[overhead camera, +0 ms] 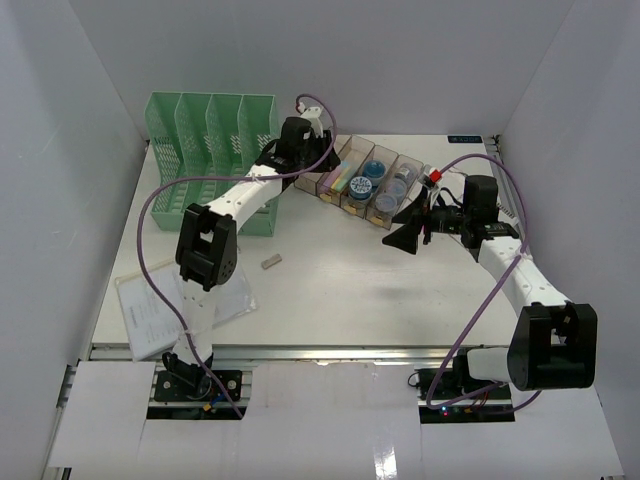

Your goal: Organize the desk

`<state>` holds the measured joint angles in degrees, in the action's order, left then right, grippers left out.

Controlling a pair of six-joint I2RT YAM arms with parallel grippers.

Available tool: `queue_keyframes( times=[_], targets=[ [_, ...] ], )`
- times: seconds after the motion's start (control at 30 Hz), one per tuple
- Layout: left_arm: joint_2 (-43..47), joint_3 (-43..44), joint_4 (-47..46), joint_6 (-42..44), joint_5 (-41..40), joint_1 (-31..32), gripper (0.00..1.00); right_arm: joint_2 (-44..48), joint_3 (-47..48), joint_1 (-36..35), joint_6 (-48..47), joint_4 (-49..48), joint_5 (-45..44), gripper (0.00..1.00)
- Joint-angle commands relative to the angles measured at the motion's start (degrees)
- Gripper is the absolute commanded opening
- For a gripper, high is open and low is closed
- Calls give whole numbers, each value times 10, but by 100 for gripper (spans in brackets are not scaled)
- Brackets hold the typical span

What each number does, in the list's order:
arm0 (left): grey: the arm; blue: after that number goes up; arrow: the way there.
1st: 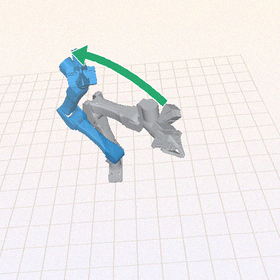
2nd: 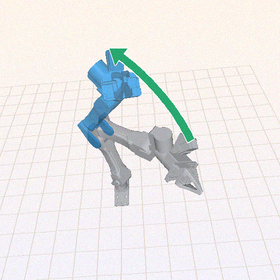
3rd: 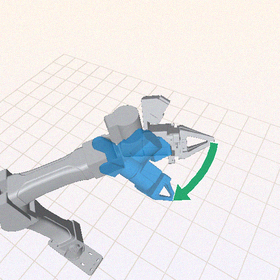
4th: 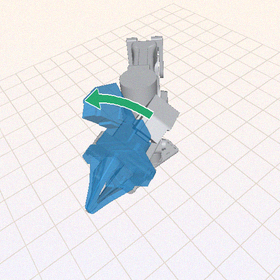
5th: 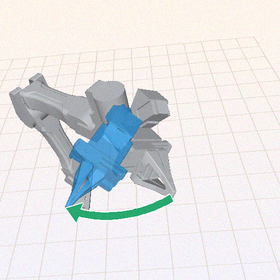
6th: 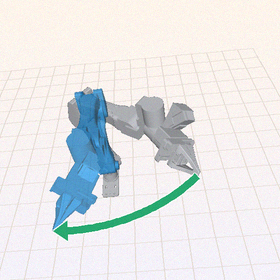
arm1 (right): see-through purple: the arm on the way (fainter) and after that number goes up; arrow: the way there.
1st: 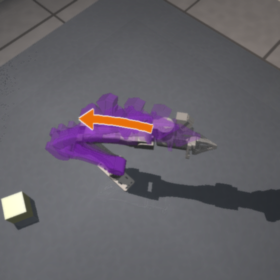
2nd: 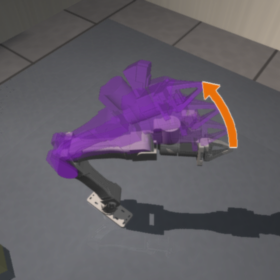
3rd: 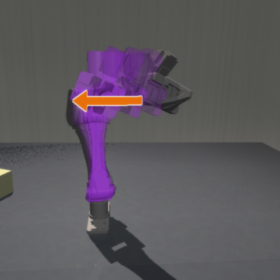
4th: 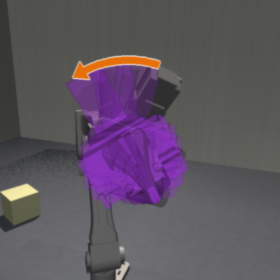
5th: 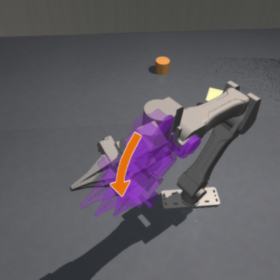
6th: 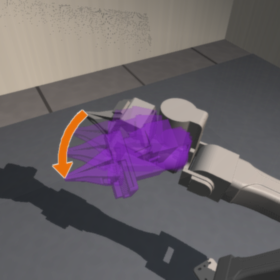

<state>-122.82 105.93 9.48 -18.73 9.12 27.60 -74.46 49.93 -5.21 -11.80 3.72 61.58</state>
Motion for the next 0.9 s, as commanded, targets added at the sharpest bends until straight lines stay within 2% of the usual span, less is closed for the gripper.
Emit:
queue_keyframes(
  times=[0.0, 0.1, 0.27, 0.53, 0.67, 0.87],
  targets=[
    [-50, 103, 73, -42, -7, -2, 10, 5, 10, 7, -16, 2, 12, 90],
    [-93, 173, 99, -31, -28, -3, 11, 0, 10, 8, -17, 5, 16, 90],
    [-134, 217, 106, -6, -77, -6, 14, -3, 10, 10, -22, 6, 15, 90],
    [-163, 230, 96, 33, -141, -12, 24, -12, 10, 10, -27, 8, 18, 90],
    [-172, 229, 91, 35, -152, -14, 30, -10, 9, 10, -29, 8, 15, 90],
    [-175, 228, 89, 37, -145, -14, 34, -15, 7, 10, -32, 8, 14, 90]
  ],
)
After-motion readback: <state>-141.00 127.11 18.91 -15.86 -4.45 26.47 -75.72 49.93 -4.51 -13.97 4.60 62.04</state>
